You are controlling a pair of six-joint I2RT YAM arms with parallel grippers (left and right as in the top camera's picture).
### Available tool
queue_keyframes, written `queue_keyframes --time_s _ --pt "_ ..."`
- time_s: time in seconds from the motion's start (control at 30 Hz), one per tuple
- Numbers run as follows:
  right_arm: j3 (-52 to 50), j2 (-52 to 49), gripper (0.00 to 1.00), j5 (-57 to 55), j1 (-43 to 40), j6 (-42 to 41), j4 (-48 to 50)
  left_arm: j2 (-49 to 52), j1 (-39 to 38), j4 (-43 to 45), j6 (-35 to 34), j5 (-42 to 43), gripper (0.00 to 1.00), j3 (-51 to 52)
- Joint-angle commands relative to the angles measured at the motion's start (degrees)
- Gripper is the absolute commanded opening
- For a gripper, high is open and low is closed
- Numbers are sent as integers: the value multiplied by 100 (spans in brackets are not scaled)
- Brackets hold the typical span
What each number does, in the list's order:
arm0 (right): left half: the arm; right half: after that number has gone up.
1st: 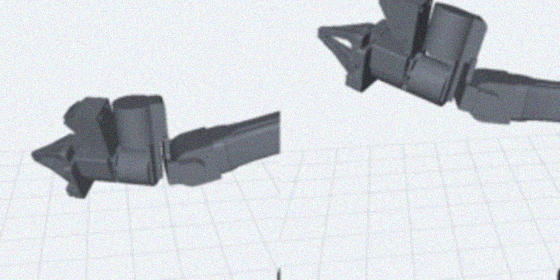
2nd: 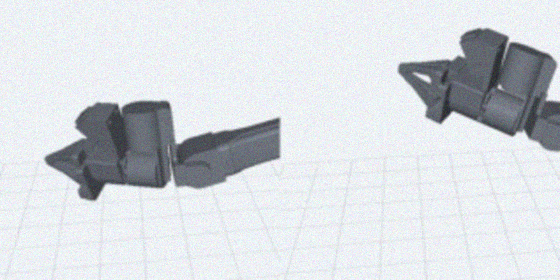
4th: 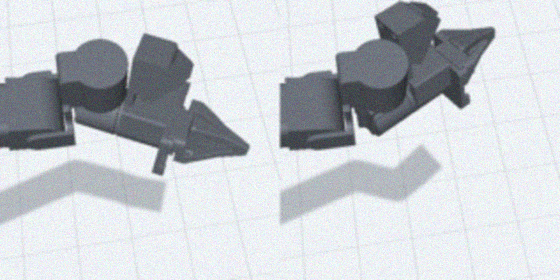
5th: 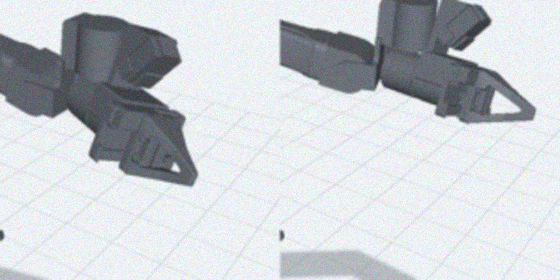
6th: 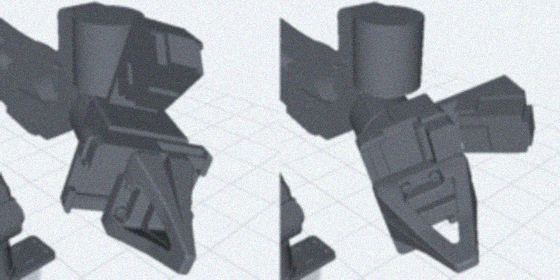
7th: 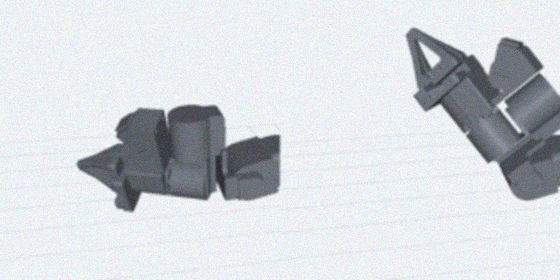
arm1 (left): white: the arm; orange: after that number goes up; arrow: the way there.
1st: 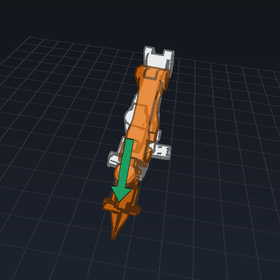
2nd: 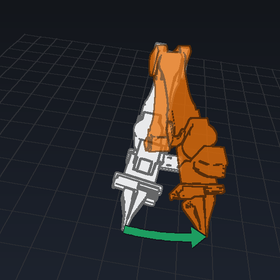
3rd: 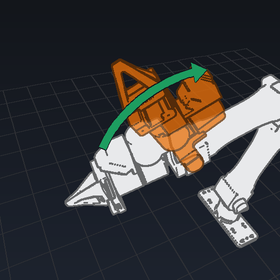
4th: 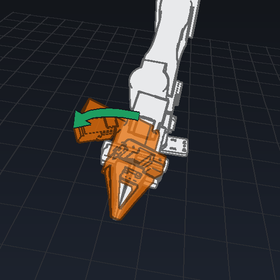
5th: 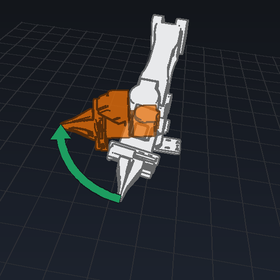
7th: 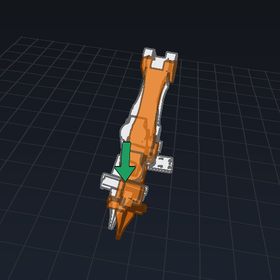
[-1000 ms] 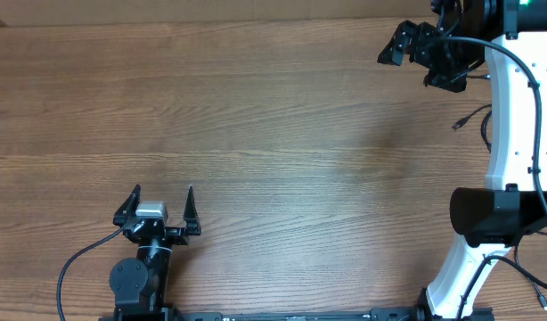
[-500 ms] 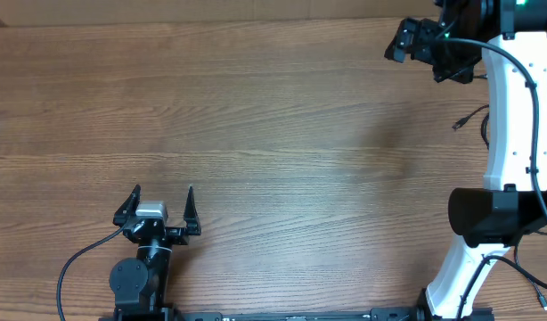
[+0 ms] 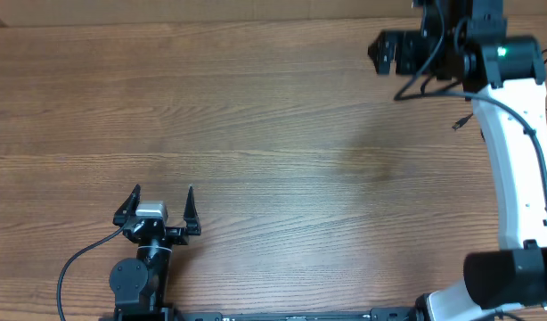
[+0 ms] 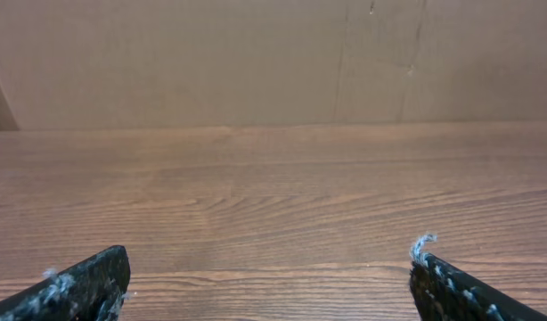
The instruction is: Untangle cables
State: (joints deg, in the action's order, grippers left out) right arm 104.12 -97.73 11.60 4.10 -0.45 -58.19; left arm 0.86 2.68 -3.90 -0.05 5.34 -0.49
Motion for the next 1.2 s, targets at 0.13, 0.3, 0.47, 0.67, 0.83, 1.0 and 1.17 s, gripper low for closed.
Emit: queue_keyframes --time_s 0.13,0.3,0.47,0.67,0.83,1.0,1.17 --pt "-3287 1547 100 90 -20 55 2522 -61 31 -20 -76 0 99 17" --pt "-5329 2844 100 87 -22 52 4424 -61 31 -20 -76 0 99 17" --pt "-6902 4004 100 90 -20 52 6024 -61 31 -20 -79 0 100 17" --pt "-8756 5696 100 -57 -48 52 7438 -61 31 -20 -76 0 100 17" --pt "-9626 6787 100 -90 -48 48 7766 -61 31 -20 -76 0 100 17" --pt "-10198 7597 100 -109 -48 26 7779 -61 31 -20 -76 0 100 17" --pt "-10365 7976 100 -223 -59 9 7617 -61 31 -20 -76 0 100 17"
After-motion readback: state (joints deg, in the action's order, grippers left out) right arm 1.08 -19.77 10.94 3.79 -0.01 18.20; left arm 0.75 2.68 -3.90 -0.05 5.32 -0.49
